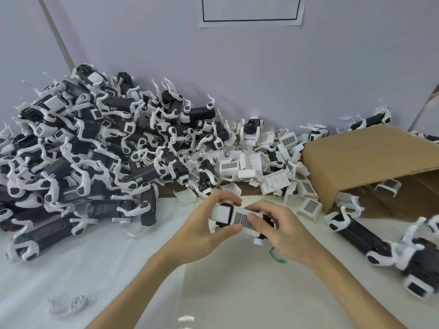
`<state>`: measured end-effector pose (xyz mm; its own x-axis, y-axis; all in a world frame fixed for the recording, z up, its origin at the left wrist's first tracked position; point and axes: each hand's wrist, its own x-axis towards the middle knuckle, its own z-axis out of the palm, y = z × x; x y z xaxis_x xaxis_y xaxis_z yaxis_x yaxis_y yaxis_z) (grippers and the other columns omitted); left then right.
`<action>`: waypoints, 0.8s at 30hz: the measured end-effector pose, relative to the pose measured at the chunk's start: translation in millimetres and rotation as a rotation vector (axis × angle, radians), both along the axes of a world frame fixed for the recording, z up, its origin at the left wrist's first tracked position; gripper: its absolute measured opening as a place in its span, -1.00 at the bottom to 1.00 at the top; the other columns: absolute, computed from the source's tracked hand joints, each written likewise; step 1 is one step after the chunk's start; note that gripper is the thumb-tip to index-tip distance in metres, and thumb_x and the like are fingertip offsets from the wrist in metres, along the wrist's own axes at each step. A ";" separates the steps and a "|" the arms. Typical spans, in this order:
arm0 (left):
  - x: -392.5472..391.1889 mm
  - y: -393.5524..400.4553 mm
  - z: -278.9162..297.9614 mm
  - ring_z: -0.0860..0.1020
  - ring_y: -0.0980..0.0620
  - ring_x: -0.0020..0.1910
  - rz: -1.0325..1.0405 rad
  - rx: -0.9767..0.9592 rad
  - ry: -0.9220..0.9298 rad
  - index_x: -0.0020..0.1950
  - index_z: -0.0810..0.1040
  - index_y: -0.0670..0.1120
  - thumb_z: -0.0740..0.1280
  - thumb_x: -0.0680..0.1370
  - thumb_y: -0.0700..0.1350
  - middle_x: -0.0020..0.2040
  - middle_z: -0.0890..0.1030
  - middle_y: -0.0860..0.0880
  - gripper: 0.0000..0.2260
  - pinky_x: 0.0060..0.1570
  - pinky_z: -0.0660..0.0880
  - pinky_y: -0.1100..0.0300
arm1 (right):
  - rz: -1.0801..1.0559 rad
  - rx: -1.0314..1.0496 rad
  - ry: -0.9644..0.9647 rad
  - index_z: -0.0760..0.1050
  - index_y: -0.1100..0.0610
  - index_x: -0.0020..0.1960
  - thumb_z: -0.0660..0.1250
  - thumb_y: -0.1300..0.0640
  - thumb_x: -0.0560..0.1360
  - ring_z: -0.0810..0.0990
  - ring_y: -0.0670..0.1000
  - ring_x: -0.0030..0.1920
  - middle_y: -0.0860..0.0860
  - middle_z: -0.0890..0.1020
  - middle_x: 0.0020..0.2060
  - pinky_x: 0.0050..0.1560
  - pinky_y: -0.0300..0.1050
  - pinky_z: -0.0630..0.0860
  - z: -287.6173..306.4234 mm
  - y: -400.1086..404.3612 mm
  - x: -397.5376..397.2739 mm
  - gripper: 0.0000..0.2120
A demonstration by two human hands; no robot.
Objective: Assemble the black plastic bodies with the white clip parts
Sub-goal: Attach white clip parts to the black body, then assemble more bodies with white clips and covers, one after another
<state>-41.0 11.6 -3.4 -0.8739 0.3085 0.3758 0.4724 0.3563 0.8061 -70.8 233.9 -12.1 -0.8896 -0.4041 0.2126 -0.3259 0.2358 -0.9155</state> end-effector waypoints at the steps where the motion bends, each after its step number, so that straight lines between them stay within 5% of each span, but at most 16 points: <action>1: 0.2 1.6 -0.2 0.56 0.07 0.02 0.000 -0.007 0.011 0.33 0.50 -0.02 0.50 0.61 -0.13 0.10 0.56 0.10 -0.67 0.07 0.46 0.30 | 0.001 -0.017 -0.006 0.67 -0.01 0.13 0.36 0.07 0.65 0.67 -0.02 0.00 -0.01 0.70 -0.02 -0.12 -0.29 0.59 -0.7 -0.1 -0.2 -0.88; 5: -0.5 5.8 -5.4 0.56 0.11 -0.09 0.036 0.114 -0.049 0.34 0.48 0.03 0.47 0.64 -0.07 0.08 0.58 0.06 -0.69 -0.06 0.51 0.29 | -0.044 -0.059 0.004 0.65 0.01 0.12 0.30 0.00 0.68 0.60 0.14 -0.07 0.10 0.65 -0.10 -0.14 -0.29 0.52 -2.0 -4.1 0.8 -0.83; 8: -2.3 12.6 -13.2 0.53 0.13 -0.24 0.253 0.296 -0.066 0.17 0.59 0.08 0.46 0.62 0.05 -0.11 0.62 0.02 -0.83 -0.22 0.47 0.34 | -0.022 -0.147 0.008 0.54 -0.04 0.32 0.33 -0.11 0.63 0.62 -0.05 -0.06 0.02 0.63 -0.02 -0.02 -0.25 0.53 -2.1 -7.5 4.9 -0.69; 10: -5.7 11.6 -16.5 0.50 0.02 -0.33 0.392 0.394 -0.093 -0.01 0.62 0.08 0.46 0.60 0.16 -0.31 0.56 0.00 -0.83 -0.23 0.43 0.25 | 0.007 -0.069 0.033 0.49 -0.07 0.38 0.39 -0.17 0.58 0.66 -0.09 0.14 -0.02 0.65 0.10 0.22 -0.10 0.57 -5.1 -8.4 5.1 -0.59; 12: -9.9 7.9 -18.9 0.59 -0.26 -0.24 0.419 0.476 -0.164 -0.09 0.63 0.05 0.45 0.54 0.21 -0.25 0.61 -0.20 -0.75 -0.16 0.46 0.07 | -0.008 0.006 0.042 0.52 -0.07 0.35 0.40 -0.19 0.51 0.68 -0.07 0.17 -0.07 0.67 0.09 0.31 -0.01 0.56 -5.2 -10.9 6.4 -0.55; 16: -11.8 8.8 -20.1 0.66 -0.36 -0.15 0.386 0.518 -0.206 -0.06 0.62 -0.09 0.44 0.49 0.26 -0.16 0.63 -0.34 -0.60 -0.15 0.51 0.00 | -0.002 0.085 0.047 0.54 -0.12 0.34 0.38 -0.24 0.50 0.67 -0.08 0.12 -0.10 0.66 0.06 0.24 -0.09 0.58 0.4 -6.7 5.5 -0.54; 20: -12.1 7.2 -22.6 0.65 -0.03 -0.31 0.383 0.468 -0.190 -0.06 0.65 0.03 0.39 0.43 0.43 -0.28 0.63 -0.17 -0.54 -0.26 0.49 0.29 | 0.003 0.289 0.112 0.57 -0.15 0.32 0.41 -0.28 0.54 0.66 -0.17 0.08 -0.17 0.68 0.03 0.13 -0.19 0.59 5.8 -3.1 7.3 -0.59; 22: -12.2 7.2 -24.1 0.58 0.05 -0.31 0.400 0.452 -0.176 0.02 0.64 0.14 0.31 0.44 0.49 -0.30 0.64 -0.06 -0.53 -0.28 0.46 0.35 | 0.020 0.308 0.091 0.64 -0.07 0.13 0.39 -0.31 0.53 0.69 -0.11 -0.13 -0.07 0.70 -0.13 -0.03 -0.14 0.60 12.3 -0.3 6.7 -0.64; 24: -13.9 6.3 -26.4 0.67 0.02 -0.13 0.431 0.482 -0.122 0.20 0.56 0.16 0.20 0.51 0.48 -0.11 0.74 -0.01 -0.51 -0.06 0.55 0.21 | 0.037 0.190 -0.035 0.64 0.14 -0.06 0.35 -0.32 0.56 0.69 0.01 -0.30 0.14 0.69 -0.27 -0.23 -0.11 0.56 26.2 7.9 -2.7 -0.51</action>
<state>-55.0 17.9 -29.8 -0.9266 -0.2572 0.2742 0.2628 0.0784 0.9617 -73.4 241.8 14.0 -0.8788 -0.4669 0.0985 -0.3064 0.3940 -0.8665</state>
